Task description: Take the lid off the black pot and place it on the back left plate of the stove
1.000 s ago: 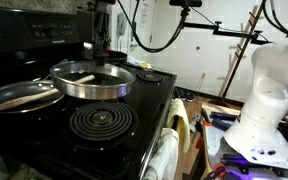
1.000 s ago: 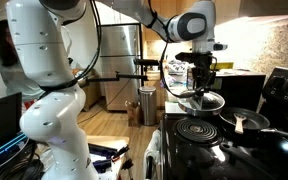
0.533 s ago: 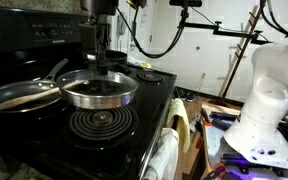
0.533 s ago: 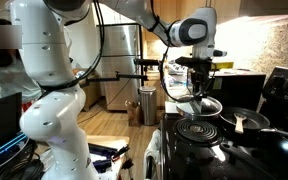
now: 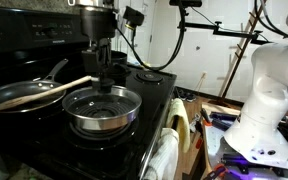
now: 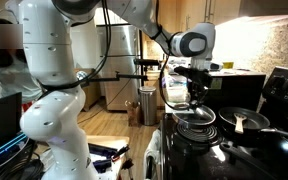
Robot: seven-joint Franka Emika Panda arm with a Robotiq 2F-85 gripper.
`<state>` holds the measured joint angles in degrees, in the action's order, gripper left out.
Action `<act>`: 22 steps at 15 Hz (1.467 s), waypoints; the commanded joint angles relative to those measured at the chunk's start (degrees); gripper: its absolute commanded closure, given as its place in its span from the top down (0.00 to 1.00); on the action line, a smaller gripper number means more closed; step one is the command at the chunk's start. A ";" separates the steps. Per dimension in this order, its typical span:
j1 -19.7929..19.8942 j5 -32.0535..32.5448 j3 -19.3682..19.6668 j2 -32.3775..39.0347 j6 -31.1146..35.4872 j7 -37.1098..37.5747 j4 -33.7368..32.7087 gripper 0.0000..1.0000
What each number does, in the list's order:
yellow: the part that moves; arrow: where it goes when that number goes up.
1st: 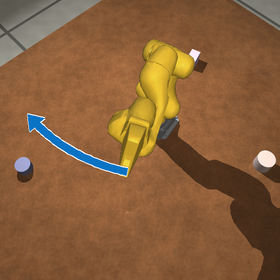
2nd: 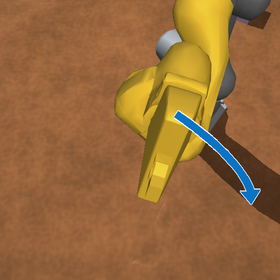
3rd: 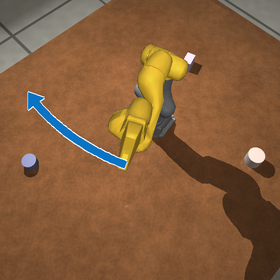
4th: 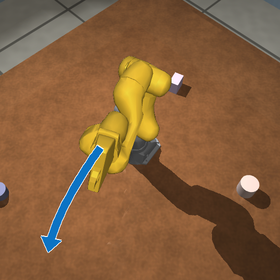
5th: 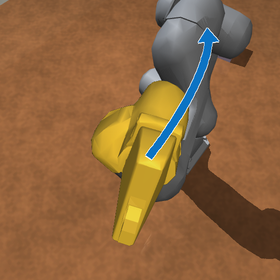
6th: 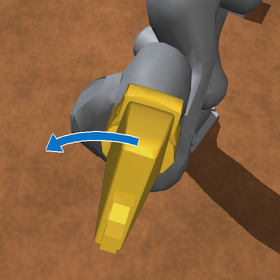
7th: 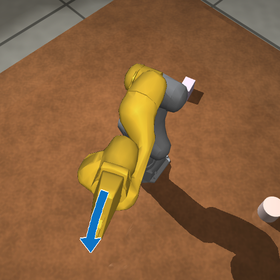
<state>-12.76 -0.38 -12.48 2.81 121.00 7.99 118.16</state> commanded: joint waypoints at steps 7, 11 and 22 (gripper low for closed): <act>-2.32 2.95 -0.75 2.00 3.40 5.17 3.06 0.34; -2.78 5.00 -0.57 2.57 6.16 6.99 3.98 0.34; -2.22 4.49 0.17 1.95 9.06 7.15 4.59 1.00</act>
<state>-15.28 3.50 -12.45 5.98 127.88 13.76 121.31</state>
